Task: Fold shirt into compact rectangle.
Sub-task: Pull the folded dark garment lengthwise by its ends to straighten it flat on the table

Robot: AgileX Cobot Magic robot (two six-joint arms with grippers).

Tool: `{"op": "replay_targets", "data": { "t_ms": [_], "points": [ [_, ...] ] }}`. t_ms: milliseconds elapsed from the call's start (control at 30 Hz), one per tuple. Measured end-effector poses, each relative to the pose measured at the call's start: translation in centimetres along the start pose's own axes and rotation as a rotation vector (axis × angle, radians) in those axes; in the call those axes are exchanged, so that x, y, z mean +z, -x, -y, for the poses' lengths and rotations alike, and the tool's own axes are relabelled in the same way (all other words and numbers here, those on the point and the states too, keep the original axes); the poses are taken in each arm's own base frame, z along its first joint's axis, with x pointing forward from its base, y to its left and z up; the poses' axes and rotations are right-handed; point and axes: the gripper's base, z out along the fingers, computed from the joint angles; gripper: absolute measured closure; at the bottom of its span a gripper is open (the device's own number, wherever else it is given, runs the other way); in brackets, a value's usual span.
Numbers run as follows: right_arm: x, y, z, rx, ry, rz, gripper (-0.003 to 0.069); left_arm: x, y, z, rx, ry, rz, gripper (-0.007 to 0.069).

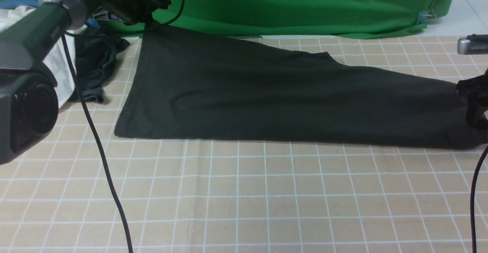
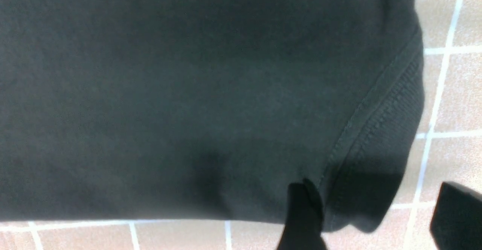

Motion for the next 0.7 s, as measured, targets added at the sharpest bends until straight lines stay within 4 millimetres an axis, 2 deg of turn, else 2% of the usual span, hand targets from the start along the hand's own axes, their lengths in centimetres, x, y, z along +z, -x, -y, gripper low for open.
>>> {"op": "replay_targets", "data": {
  "t_ms": [167,333,367,433,500,567,600,633,700],
  "points": [
    [0.0,0.0,0.0,0.000,0.000,0.000,0.0181,1.3,-0.5,-1.9,0.004,0.041,-0.009,0.0596],
    [-0.3,0.0,0.0,0.008,-0.001,0.007,0.0155,1.7,-0.8,-2.2,0.010,0.049,-0.017,0.0578],
    [-0.7,-0.1,0.0,0.020,-0.001,0.016,0.0127,1.4,-0.7,-2.1,0.010,0.051,-0.023,0.0558],
    [-1.4,-0.1,0.0,0.034,-0.003,0.043,0.0060,0.5,-0.5,-1.9,-0.012,0.043,-0.051,0.0529],
    [-1.6,0.0,0.0,0.045,0.005,0.066,0.0025,-0.3,-0.2,-1.7,-0.025,0.028,-0.076,0.0518],
    [-1.8,0.5,-0.3,0.072,0.035,0.123,-0.0015,-2.6,0.6,-1.1,-0.024,-0.019,-0.124,0.0519],
    [-1.8,0.6,-0.3,0.074,0.035,0.133,-0.0019,-3.3,0.8,-0.9,-0.021,-0.036,-0.133,0.0521],
    [-1.6,1.0,-0.4,0.092,0.050,0.163,-0.0027,-5.1,1.5,-0.3,-0.021,-0.081,-0.147,0.0527],
    [-1.1,1.5,-0.4,0.113,0.057,0.199,-0.0031,-7.2,2.2,0.2,-0.004,-0.125,-0.174,0.0565]
  ]
}}
